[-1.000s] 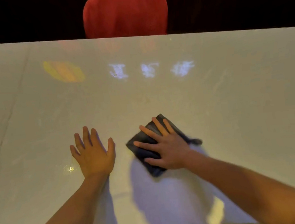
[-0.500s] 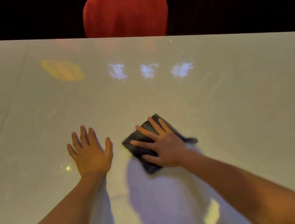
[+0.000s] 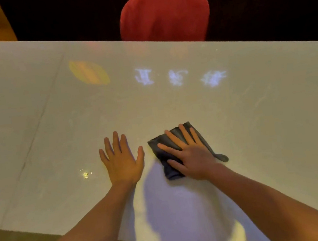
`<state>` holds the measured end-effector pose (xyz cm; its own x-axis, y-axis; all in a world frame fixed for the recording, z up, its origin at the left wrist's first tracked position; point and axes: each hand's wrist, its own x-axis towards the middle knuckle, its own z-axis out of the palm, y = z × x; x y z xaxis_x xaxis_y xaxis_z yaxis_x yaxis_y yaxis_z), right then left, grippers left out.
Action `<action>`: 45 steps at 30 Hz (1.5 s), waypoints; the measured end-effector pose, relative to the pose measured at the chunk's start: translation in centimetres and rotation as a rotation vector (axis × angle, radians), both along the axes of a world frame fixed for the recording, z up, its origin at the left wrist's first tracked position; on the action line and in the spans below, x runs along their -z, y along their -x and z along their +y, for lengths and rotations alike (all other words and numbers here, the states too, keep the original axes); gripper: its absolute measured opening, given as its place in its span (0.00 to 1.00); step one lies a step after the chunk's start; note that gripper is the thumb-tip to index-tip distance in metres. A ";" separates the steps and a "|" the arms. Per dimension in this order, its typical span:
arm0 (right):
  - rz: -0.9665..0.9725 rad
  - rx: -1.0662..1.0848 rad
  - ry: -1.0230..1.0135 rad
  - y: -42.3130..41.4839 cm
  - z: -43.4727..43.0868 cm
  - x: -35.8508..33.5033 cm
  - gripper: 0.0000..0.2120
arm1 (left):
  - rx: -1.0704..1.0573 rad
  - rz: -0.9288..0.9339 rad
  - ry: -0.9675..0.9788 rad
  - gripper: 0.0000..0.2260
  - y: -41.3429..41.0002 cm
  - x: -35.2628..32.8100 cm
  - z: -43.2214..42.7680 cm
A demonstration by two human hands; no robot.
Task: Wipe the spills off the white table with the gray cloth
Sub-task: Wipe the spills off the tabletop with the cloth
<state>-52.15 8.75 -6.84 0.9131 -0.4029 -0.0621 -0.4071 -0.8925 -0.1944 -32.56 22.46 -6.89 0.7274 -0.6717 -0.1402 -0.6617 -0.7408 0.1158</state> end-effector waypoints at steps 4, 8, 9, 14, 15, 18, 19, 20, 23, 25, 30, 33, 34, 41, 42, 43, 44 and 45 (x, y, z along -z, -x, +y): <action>0.064 0.200 0.045 3.6 -5.7 -0.3 0.27 | 0.023 0.072 -0.008 0.37 -0.5 0.1 0.1; 0.049 0.982 -0.154 -4.0 -3.2 -1.2 0.30 | 0.061 0.141 0.073 0.30 -2.0 -0.4 0.9; 0.057 0.937 -0.157 -6.5 -0.7 -1.4 0.30 | 0.033 0.177 0.154 0.27 -2.5 -0.6 1.2; 0.009 0.080 -0.117 -9.7 13.5 -0.2 0.29 | -0.121 0.483 0.466 0.29 -5.5 -2.1 3.0; 0.025 -0.074 -0.135 -9.4 12.6 -0.6 0.28 | -0.121 0.520 0.487 0.30 -5.9 -2.4 3.3; 0.054 -0.336 -0.009 -9.9 4.7 -0.2 0.27 | -0.123 0.597 0.491 0.31 -6.1 -2.6 3.8; 0.073 -0.208 -0.011 -10.7 2.0 -0.3 0.27 | -0.123 0.601 0.460 0.31 -6.0 -2.6 3.7; 0.080 0.005 -0.032 -11.5 0.1 -0.5 0.27 | -0.128 0.604 0.427 0.31 -5.9 -2.5 3.7; 0.056 0.399 -0.143 -13.3 3.5 -1.2 0.29 | -0.140 0.567 0.374 0.33 -5.4 -2.6 3.2; 0.020 0.203 -0.136 -10.9 10.9 -1.2 0.29 | -0.094 0.477 0.345 0.31 -5.3 -3.3 2.4; 0.059 -0.464 -0.167 -1.6 16.2 -0.8 0.26 | 0.101 0.235 -0.047 0.27 -3.1 -4.9 0.3; 0.028 -0.558 -0.076 -1.7 7.7 -0.9 0.25 | 0.017 0.231 -0.097 0.27 -1.2 -4.7 -0.1; 0.032 -0.462 -0.033 -2.2 4.2 -0.9 0.25 | -0.022 0.228 -0.088 0.27 -0.7 -4.5 0.2; 0.111 0.476 -0.150 -11.2 -9.8 -1.5 0.30 | -0.201 0.172 -0.107 0.31 4.8 -0.8 4.6; 0.115 0.445 -0.145 -13.4 -8.5 -1.4 0.31 | -0.240 0.173 -0.095 0.32 5.9 -0.7 4.3; 0.112 0.350 -0.150 -15.5 -6.6 -1.3 0.31 | -0.273 0.178 -0.083 0.33 7.0 -0.9 3.8; 0.105 0.217 -0.163 -17.5 -4.3 -1.3 0.30 | -0.299 0.184 -0.077 0.34 8.0 -1.2 3.3; 0.097 0.064 -0.168 -19.0 -1.6 -1.3 0.30 | -0.312 0.182 -0.080 0.35 8.9 -1.7 2.8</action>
